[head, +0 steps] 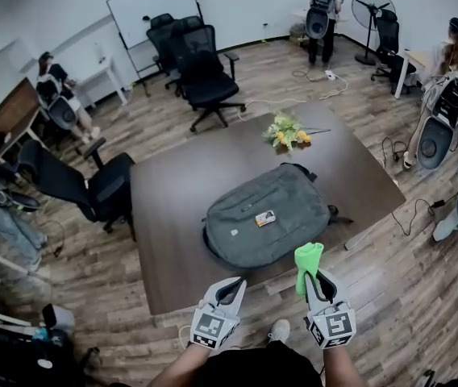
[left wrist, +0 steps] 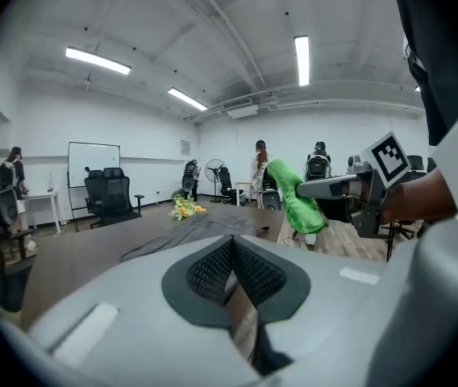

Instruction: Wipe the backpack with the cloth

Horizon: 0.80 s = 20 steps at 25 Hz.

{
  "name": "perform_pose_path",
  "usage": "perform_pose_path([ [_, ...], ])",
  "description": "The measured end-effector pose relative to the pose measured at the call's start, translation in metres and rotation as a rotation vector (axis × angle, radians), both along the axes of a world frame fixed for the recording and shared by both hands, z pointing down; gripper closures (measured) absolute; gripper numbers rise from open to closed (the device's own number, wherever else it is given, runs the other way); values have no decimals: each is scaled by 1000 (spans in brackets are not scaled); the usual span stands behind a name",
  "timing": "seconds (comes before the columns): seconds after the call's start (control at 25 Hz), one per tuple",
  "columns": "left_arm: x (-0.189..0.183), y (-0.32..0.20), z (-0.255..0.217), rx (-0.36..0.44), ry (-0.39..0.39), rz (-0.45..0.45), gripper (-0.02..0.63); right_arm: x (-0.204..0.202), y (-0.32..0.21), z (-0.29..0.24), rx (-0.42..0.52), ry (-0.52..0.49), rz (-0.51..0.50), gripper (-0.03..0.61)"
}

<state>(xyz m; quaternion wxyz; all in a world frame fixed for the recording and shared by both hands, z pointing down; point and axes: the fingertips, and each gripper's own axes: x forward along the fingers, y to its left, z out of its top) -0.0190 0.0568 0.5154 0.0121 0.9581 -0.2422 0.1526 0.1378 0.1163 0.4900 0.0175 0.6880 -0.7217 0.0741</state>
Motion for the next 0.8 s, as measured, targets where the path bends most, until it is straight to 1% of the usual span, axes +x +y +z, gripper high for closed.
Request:
perform_pose_path([
  [0.2,-10,-14,1,32,-4,-108,595,-4,-31,3,-1,-2,-132,506],
  [0.32,-17,-15,2,64,-57,-136,595,-12,-46,7,-2,-22,-183,506],
  [0.4,-21,-16,1,79,-68,-153,595,-17,-54,7,-7,-30,-206,506],
  [0.6,-33,-41,1,45,-14,-205,595,-35,-86,13,-38,-17,-260,506],
  [0.8,-54,-89,-4,49,30,-259,595,-48,-132,10,-41,43,-242,506],
])
